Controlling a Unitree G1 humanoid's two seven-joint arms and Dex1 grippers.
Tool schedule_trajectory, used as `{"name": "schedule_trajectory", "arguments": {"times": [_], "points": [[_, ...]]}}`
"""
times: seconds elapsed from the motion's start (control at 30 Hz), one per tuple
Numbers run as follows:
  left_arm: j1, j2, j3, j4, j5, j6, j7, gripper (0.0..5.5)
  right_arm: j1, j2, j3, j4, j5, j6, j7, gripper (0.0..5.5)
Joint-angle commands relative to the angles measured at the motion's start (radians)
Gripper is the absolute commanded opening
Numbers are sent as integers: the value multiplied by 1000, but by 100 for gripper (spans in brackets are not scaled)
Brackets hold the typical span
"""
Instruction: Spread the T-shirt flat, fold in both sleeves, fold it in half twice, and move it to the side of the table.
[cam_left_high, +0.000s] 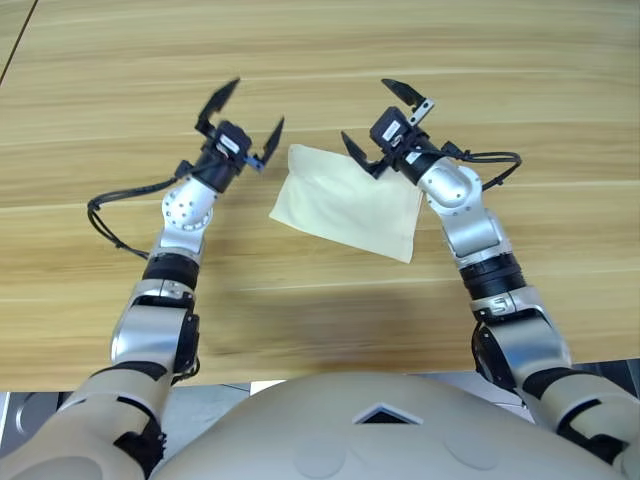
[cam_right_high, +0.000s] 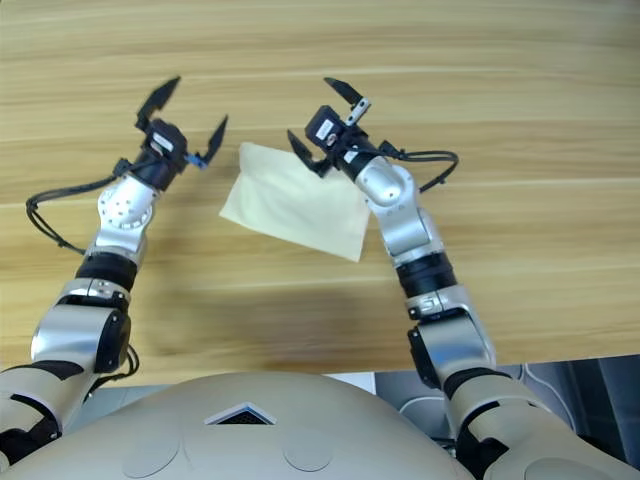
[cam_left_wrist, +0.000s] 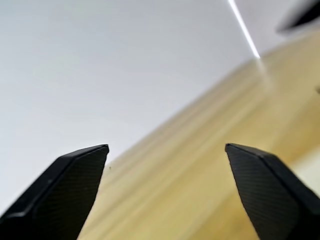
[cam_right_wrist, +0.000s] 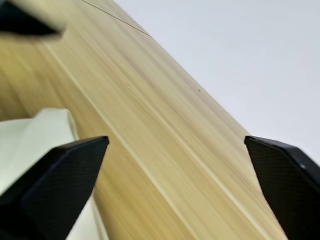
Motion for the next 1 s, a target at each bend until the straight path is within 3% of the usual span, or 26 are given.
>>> {"name": "schedule_trajectory", "arguments": {"times": [0.03,0.1,0.23,0.37,0.5,0.83,1.0], "points": [[28,30,-26,-48,83,25,47,502,-84,49,73,128,-54,-55,-2,540],[9,24,0,-36,88,66,114,534,-125,90,119,221,-79,-94,-4,540],[-40,20,63,2,73,154,257,538,-211,157,157,457,-126,-145,-66,540],[-67,19,113,46,51,210,351,538,-278,208,148,657,-128,-190,-130,540],[-67,10,118,71,45,222,382,538,-323,186,98,810,-111,-178,-233,540],[-67,-16,114,115,41,208,398,538,-287,118,-85,731,55,-297,-193,540],[-73,-18,114,132,45,206,405,538,-287,51,-134,726,60,-261,-253,540]]}}
